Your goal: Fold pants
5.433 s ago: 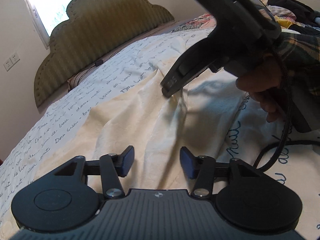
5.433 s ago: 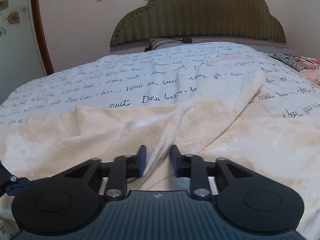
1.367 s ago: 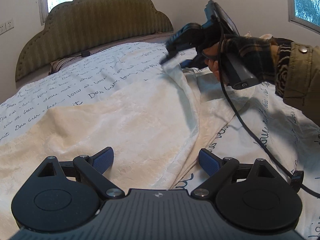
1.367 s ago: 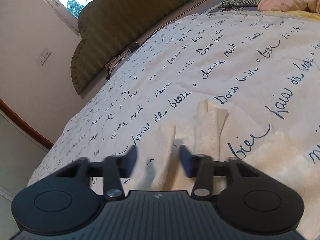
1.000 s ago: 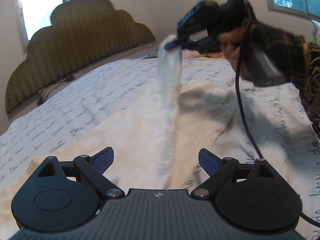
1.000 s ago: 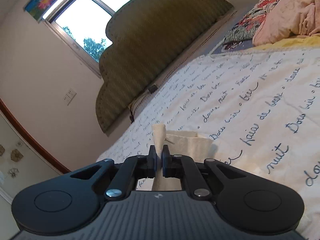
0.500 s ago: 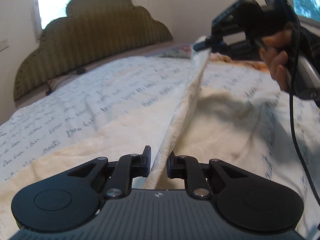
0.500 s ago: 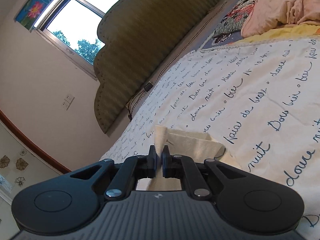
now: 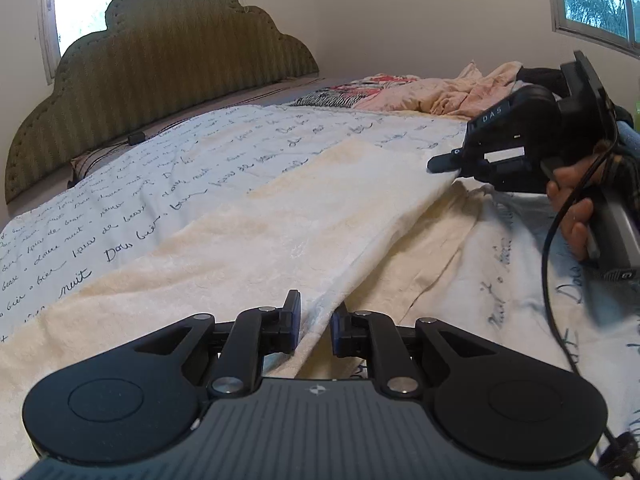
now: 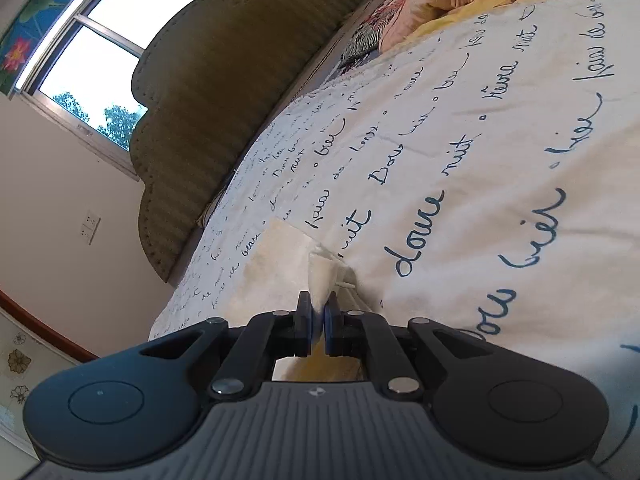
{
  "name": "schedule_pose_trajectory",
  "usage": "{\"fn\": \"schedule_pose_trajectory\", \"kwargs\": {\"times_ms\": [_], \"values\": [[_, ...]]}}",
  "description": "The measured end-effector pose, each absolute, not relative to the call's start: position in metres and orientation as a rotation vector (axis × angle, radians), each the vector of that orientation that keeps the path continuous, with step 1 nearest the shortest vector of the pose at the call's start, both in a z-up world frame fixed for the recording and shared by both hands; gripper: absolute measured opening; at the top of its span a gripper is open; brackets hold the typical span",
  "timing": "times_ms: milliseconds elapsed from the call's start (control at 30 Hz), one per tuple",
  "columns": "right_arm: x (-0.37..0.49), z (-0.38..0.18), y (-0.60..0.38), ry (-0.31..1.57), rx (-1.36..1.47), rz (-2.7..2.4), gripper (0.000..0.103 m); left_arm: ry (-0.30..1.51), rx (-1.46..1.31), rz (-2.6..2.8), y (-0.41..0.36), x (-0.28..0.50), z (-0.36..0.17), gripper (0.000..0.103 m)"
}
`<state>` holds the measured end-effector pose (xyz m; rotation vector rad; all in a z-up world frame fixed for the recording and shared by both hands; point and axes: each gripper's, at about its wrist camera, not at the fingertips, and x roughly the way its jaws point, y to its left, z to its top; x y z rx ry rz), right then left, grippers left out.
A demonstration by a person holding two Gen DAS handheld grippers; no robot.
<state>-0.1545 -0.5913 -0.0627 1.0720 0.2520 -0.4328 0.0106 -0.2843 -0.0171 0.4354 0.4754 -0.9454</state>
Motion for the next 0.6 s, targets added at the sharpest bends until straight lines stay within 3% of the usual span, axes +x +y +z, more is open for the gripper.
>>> {"fn": "schedule_pose_trajectory", "kwargs": {"times_ms": [500, 600], "values": [[-0.169, -0.059, -0.58, 0.326, 0.982, -0.5, 0.007, 0.512, 0.483, -1.007, -0.275, 0.001, -0.025, 0.016], [-0.176, -0.049, -0.579, 0.339, 0.945, -0.558, 0.016, 0.514, 0.476, -1.036, -0.272, -0.002, -0.022, 0.016]]}}
